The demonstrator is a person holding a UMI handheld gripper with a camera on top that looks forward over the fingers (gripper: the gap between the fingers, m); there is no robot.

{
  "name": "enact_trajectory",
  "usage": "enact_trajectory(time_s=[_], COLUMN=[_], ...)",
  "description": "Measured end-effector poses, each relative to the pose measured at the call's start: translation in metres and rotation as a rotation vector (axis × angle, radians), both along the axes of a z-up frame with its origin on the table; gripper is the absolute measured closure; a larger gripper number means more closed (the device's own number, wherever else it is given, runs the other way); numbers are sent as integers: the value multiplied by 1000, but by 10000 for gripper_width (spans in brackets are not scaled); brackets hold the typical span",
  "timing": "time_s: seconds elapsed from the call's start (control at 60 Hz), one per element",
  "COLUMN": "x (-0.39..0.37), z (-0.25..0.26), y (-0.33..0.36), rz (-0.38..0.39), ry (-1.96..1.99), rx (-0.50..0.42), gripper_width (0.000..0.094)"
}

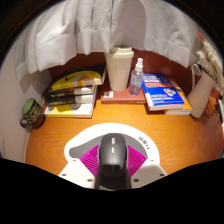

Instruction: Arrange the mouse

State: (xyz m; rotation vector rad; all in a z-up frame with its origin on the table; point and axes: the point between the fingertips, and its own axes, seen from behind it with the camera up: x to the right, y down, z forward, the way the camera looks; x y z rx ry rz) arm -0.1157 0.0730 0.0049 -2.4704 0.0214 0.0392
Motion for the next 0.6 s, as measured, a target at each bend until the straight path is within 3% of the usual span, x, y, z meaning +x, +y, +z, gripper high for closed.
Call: enact_trajectory(time_s=[0.067, 0.417, 0.6], x=[-2, -2, -19], z=[-21, -20, -18], y=[-7, -3, -9], rz=[22, 18, 72], ry=[-2, -3, -2], rx=[-46, -17, -32], gripper_width=[580, 446, 81])
